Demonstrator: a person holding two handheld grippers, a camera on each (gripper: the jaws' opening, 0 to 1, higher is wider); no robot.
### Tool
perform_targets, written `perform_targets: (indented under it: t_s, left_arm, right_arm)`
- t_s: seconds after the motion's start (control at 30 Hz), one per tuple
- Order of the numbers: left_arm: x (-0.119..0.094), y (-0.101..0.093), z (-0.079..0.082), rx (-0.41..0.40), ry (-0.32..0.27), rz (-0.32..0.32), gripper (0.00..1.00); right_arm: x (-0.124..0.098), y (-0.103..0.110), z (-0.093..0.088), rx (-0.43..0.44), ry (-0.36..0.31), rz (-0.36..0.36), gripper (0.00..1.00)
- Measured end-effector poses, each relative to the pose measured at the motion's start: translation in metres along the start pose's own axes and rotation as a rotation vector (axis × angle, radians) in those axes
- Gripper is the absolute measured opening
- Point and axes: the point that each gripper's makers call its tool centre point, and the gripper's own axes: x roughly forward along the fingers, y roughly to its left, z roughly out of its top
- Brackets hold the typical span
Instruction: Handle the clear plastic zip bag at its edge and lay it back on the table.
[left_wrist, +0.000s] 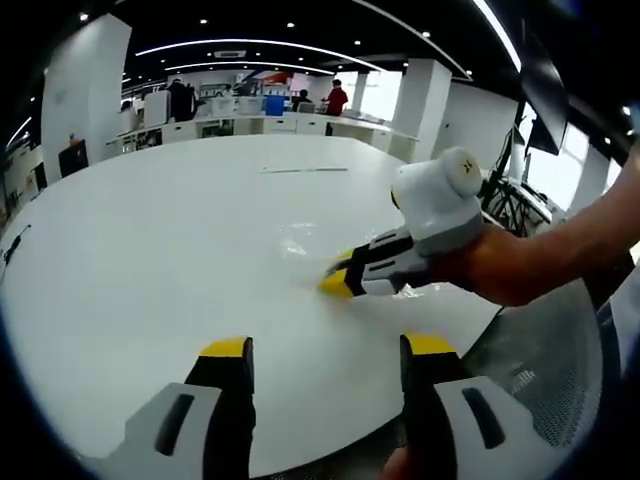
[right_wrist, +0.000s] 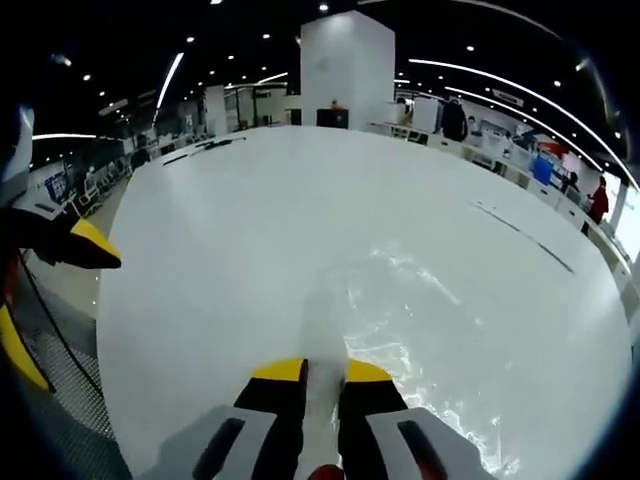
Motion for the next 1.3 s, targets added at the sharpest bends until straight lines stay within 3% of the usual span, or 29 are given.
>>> perform_targets:
  t_s: [0.07, 0.3, 0.93, 1.3]
  left_arm:
    - [0.001, 0.001, -0.001, 0.001, 0.001, 0.000, 0.58]
    - [0.001, 0.001, -0.002, 0.005, 0.004, 0.005, 0.58]
    - [0.000, 0.010, 0.001, -0.027, 0.001, 0.036, 0.48]
    - [0.000, 0.020, 0.011, -0.095, -0.025, 0.052, 0.44]
  right_arm:
    - [-0.003, 0.001, 0.001, 0.005, -0.001, 0.003, 0.00]
    - [-0.008, 0.004, 0.001, 0.027, -0.002, 0.031, 0.00]
    - [-0.033, 0.004, 0.003, -0.067, -0.015, 0.050, 0.00]
    - [-0.042, 0.015, 0.000, -0.100, -0.022, 0.061, 0.00]
